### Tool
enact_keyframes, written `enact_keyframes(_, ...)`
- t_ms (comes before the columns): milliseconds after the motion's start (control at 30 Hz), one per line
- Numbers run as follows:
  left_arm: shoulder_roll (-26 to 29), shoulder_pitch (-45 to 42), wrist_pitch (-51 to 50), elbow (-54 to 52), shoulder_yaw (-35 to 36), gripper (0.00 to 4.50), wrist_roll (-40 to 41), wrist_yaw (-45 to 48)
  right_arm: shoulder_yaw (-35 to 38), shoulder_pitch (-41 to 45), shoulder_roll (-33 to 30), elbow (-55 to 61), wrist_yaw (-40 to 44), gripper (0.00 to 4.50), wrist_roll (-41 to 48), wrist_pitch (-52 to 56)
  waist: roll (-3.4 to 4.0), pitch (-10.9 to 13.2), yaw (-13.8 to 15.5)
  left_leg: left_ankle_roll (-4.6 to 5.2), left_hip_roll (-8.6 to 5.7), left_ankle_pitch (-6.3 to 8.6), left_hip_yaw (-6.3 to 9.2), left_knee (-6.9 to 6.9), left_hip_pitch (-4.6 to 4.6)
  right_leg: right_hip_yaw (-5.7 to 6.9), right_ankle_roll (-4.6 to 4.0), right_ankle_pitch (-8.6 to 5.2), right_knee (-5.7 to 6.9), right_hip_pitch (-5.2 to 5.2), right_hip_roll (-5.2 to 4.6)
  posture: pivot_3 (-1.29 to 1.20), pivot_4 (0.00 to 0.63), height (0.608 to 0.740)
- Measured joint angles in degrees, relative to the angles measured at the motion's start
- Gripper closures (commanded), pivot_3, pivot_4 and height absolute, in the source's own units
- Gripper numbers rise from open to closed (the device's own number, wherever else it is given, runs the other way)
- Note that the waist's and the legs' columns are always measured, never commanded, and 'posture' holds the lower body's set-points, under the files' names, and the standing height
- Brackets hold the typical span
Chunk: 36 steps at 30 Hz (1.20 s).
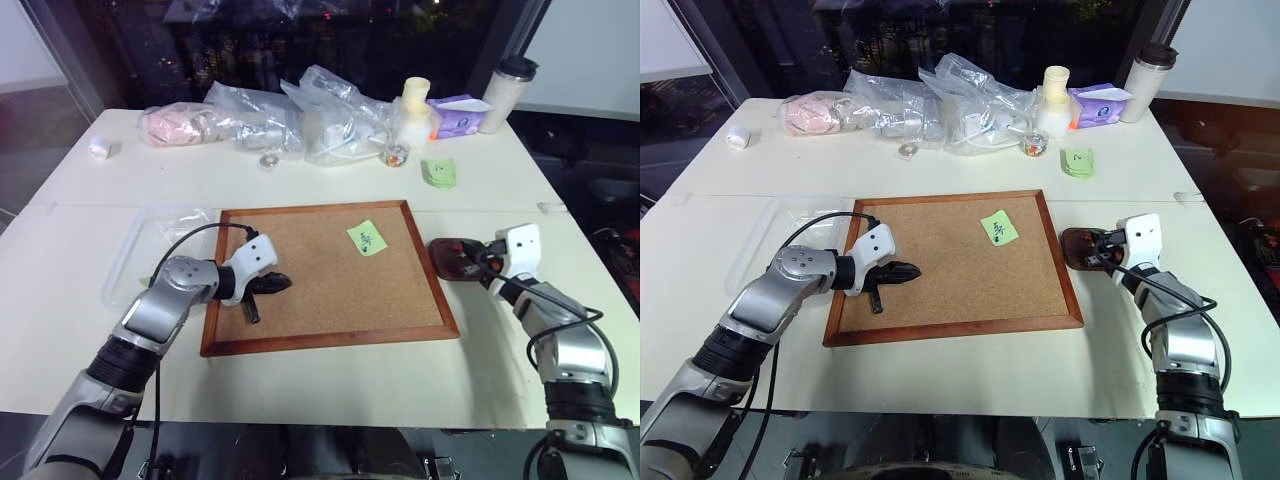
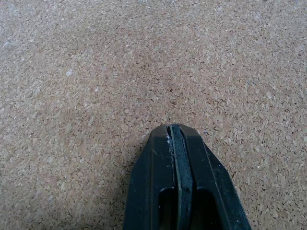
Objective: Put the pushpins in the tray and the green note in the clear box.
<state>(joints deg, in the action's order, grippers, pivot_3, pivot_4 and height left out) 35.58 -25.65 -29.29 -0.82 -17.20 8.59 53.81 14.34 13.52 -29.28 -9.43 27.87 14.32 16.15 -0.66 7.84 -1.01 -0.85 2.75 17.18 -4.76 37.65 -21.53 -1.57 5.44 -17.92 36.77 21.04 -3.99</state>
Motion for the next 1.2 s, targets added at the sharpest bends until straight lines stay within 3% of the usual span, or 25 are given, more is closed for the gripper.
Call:
enact_keyframes(33,-0.01,-0.03,0.06,0.12,-0.01,4.50,0.00,0.11,0.00,-0.26,0.00,0.00,0.24,3.57,0.04,0.01,0.00,0.00,0.00,0.00,-0.01,0.00,0.00,-0.04,0.03,0.01,0.00,0.00,-0.04,-0.02,-0.02,0.00,0.150,0.740)
enact_keyframes(267,0.01,0.07,0.14,0.16,-0.01,4.50,0.00,0.42,0.10,-1.64,0.00,0.14,0.59,0.06,0.61,0.93,0.26,-0.16,-0.02,-0.04,-0.07,-0.03,0.00,-0.41,0.12,0.04,-0.02,0.01,-0.36,-0.10,-0.12,0.00,0.150,0.740)
enact_keyframes(600,0.06,0.13,0.14,0.17,0.05,4.50,0.00,0.57,-0.01,-0.83,-0.02,6.00,1.70,0.06,3.81,2.74,0.31,-0.19,-0.04,-0.05,-0.07,-0.03,0.01,-0.49,0.11,0.05,-0.04,0.00,-0.44,-0.10,-0.15,0.00,0.150,0.740)
enact_keyframes(800,-0.33,-0.19,0.15,0.52,-0.09,4.50,-0.02,0.70,-9.98,3.23,2.51,12.63,6.45,0.06,4.51,6.91,0.33,-0.25,0.01,-0.05,-0.07,-0.02,0.05,-0.51,0.09,0.09,-0.21,-0.08,-0.45,-0.07,-0.21,0.00,0.150,0.740)
enact_keyframes(967,-0.70,-0.50,0.56,0.70,-0.31,4.50,-0.02,0.82,-15.87,6.20,5.93,8.64,7.97,0.06,3.12,6.17,0.32,-0.25,0.01,-0.07,-0.18,-0.02,-0.02,-0.58,0.01,0.30,-0.21,-0.08,-0.56,0.15,-0.54,0.00,0.150,0.740)
enact_keyframes(1200,-0.53,0.21,0.68,0.45,0.07,4.50,-0.02,0.79,-17.52,9.36,8.20,0.55,9.30,0.06,0.83,2.40,0.33,-0.25,-0.29,-0.08,-0.24,-0.01,-0.05,-0.64,0.03,0.34,-0.20,-0.07,-0.58,0.13,-0.64,0.00,0.150,0.740)
